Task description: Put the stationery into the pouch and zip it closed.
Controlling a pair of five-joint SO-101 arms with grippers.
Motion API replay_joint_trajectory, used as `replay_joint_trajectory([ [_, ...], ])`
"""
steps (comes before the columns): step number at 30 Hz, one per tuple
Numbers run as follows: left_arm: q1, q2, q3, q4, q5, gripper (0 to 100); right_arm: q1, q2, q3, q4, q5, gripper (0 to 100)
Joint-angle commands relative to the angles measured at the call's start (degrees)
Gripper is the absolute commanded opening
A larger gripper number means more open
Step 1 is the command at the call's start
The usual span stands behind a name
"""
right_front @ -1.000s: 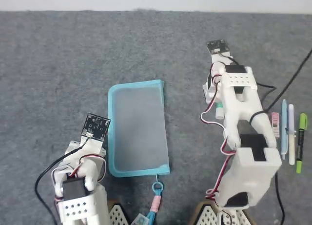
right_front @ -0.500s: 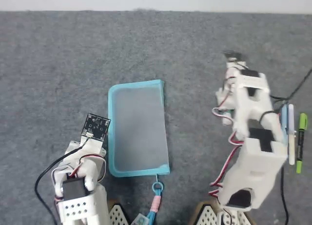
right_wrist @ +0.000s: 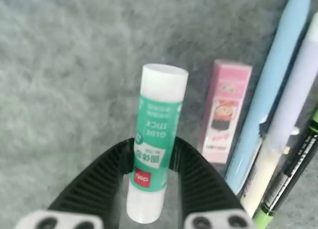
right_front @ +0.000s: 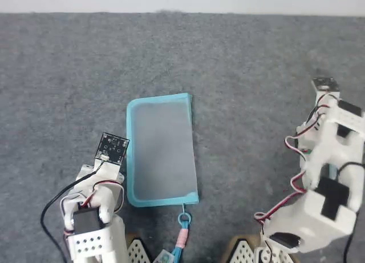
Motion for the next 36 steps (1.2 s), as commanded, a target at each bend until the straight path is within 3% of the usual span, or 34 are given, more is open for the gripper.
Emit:
replay_joint_trajectory([
  [1,-0.2,-0.4,-0.3,0.2,-0.6,1,1.3,-5.9,1.4,-1.0,4.0,2.3],
  [9,-0.2,-0.4,-0.3,0.2,-0.6,1,4.6,-6.5,1.1,-0.5,4.3,20.0],
  [17,-0.2,-0.4,-0.3,0.2,-0.6,1,-0.6,-14.4,1.3,5.2,2.5,18.4],
  [20,-0.2,-0.4,-0.3,0.2,-0.6,1,-7.9,-22.5,1.5,11.3,-2.1,18.1],
  [23,-0.2,-0.4,-0.3,0.2,-0.6,1,-20.5,-31.7,4.2,14.6,-7.2,13.0],
  [26,-0.2,-0.4,-0.3,0.2,-0.6,1,-36.6,-39.2,12.6,12.4,-14.3,8.2],
  [29,-0.2,-0.4,-0.3,0.2,-0.6,1,-49.2,-42.9,19.8,6.0,-16.2,9.9],
  [36,-0.2,-0.4,-0.3,0.2,-0.6,1,-62.7,-43.4,27.3,-3.7,-16.2,15.8],
])
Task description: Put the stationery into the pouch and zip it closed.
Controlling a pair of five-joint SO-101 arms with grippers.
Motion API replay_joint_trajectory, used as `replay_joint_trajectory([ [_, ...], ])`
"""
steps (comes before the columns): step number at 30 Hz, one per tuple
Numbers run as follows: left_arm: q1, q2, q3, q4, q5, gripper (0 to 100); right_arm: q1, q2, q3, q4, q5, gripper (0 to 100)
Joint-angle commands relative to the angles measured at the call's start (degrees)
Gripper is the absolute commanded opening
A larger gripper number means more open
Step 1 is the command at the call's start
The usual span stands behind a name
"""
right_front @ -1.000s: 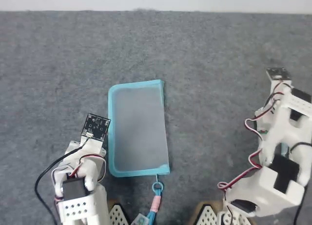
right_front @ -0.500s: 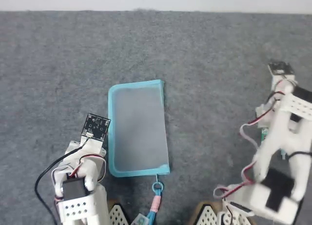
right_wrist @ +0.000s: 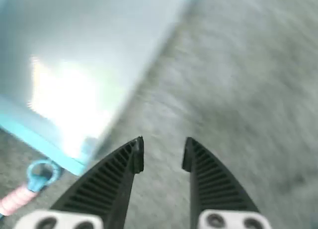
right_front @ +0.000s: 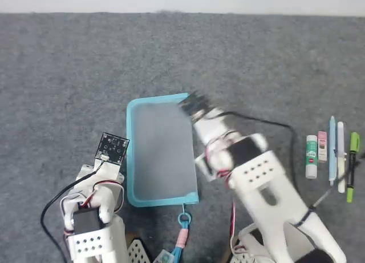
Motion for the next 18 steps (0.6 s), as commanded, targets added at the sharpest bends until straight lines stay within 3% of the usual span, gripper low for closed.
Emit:
replay_joint_trajectory([
  [1,-0.2,-0.4,-0.3,0.2,-0.6,1,-6.4,-2.5,3.3,-6.7,-0.8,15.8],
  [10,-0.1,-0.4,-0.3,0.2,-0.6,1,-9.9,5.9,4.4,-14.5,-1.4,15.6],
  [18,-0.1,-0.4,-0.3,0.2,-0.6,1,-5.9,20.4,4.3,-23.3,-1.3,15.6],
])
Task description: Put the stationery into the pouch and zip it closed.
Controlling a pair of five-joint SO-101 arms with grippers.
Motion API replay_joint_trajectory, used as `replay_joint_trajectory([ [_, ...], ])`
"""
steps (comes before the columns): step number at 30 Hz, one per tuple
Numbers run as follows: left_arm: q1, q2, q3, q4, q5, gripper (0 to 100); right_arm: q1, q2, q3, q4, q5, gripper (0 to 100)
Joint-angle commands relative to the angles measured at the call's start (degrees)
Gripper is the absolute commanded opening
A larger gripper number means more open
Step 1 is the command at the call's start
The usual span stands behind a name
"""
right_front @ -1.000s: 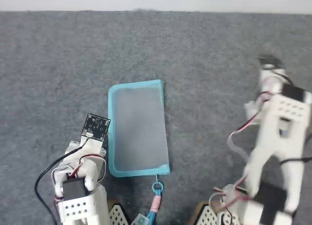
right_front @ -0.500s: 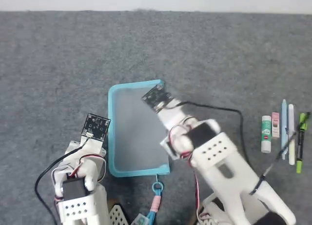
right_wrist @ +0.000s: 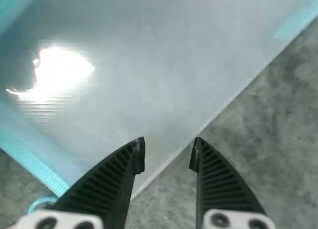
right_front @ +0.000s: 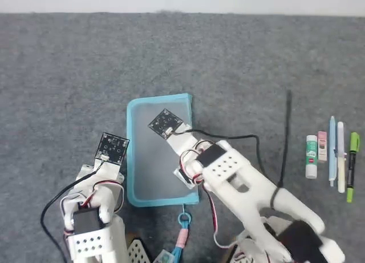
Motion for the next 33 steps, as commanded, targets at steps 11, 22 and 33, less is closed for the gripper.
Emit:
replay_joint_trajectory([
  [11,-0.1,-0.4,-0.3,0.2,-0.6,1,24.7,14.8,-11.2,-3.9,-0.2,15.5],
  [22,-0.1,-0.4,-0.3,0.2,-0.6,1,15.2,-9.5,-2.2,10.5,6.1,15.8],
  [33,-0.1,-0.4,-0.3,0.2,-0.6,1,-2.3,-45.1,22.4,16.2,20.4,23.7],
])
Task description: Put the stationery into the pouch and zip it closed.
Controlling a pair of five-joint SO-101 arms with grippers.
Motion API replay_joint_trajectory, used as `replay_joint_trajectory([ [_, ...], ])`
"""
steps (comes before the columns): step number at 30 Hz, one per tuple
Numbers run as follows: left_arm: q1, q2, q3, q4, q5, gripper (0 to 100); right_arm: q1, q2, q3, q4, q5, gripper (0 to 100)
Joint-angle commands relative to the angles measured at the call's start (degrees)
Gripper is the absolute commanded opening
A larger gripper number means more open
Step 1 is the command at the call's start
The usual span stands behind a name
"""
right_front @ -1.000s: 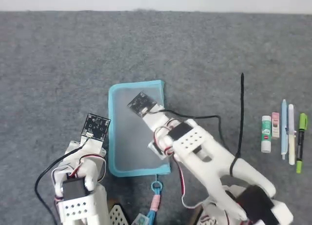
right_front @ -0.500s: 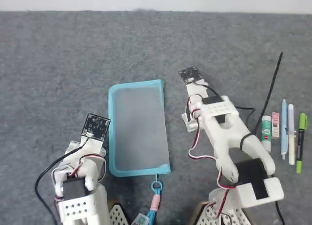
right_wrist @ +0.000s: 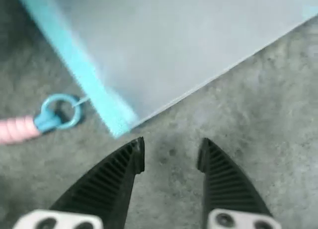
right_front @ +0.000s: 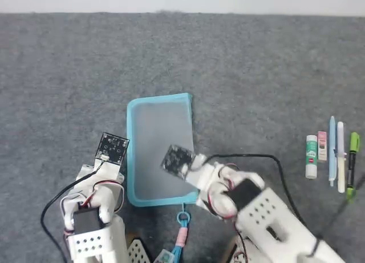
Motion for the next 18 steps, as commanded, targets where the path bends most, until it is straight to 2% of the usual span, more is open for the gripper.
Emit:
replay_joint_trajectory([
  [1,0.0,-0.4,-0.3,0.2,-0.6,1,-1.9,-5.8,3.1,1.3,5.5,25.0],
  [8,0.0,-0.4,-0.3,0.2,-0.6,1,-13.9,-5.8,5.0,0.0,5.8,27.7],
  [18,-0.1,-0.4,-0.3,0.2,-0.6,1,-9.8,-5.8,7.1,-5.4,1.9,27.7],
])
